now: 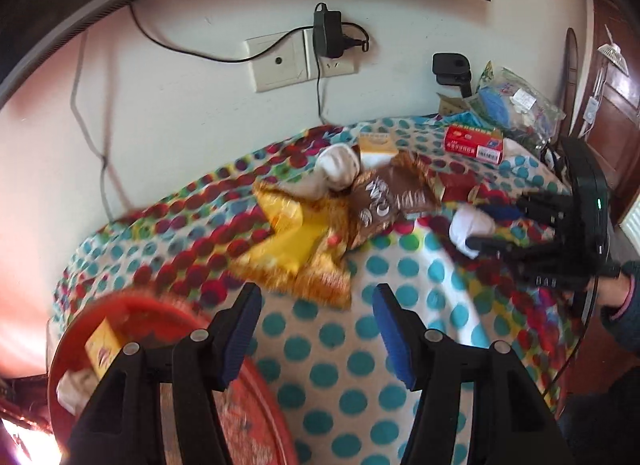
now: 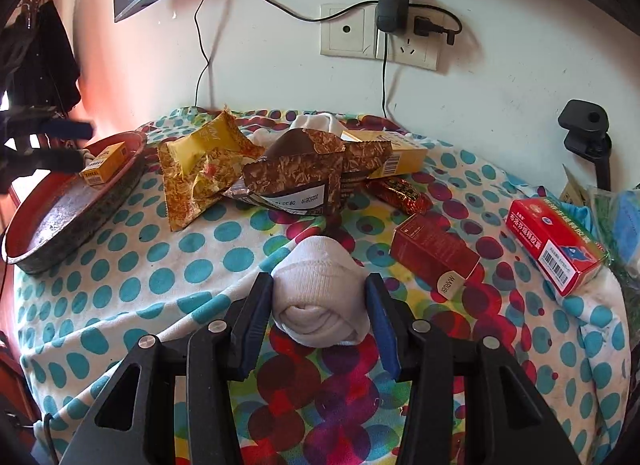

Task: Organize objects
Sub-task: 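Move the left gripper back to the yellow snack packet, then grasp the yellow snack packet with the left gripper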

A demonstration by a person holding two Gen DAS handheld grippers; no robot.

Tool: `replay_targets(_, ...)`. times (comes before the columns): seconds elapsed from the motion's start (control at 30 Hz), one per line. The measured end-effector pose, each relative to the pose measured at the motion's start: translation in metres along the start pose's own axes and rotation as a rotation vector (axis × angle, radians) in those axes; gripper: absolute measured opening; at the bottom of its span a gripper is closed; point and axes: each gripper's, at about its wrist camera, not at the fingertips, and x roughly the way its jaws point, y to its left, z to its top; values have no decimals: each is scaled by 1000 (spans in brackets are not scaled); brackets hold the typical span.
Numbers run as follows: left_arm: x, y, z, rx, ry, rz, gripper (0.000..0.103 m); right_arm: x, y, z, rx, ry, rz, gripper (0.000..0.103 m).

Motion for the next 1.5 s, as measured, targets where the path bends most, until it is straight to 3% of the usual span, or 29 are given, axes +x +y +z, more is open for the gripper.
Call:
replay_targets(0.17, 41, 11, 35, 31, 129, -81, 67, 0, -6, 0, 31, 1, 30, 45)
replay_targets(0.33, 81, 8, 50, 125, 248, -25, 68, 2, -6, 0, 34, 9, 45, 46)
replay_targets(0.67, 137, 5, 57, 98, 339, -19, 68, 3, -12, 0, 74, 12, 82, 47)
replay_targets(0.87, 143, -1, 52, 73, 260, 11, 67, 3, -13, 1, 81, 12, 87, 47)
replay_targets(1.07, 131, 4, 44, -53, 174, 19, 57, 3, -13, 2, 81, 12, 86, 47)
replay_targets(1.2, 114, -2, 39, -73, 128, 63, 44, 2, -12, 3, 79, 12, 82, 47)
replay_targets(1.5, 80, -8, 27, -141, 91, 118, 43, 4, -14, 4, 67, 27, 80, 50)
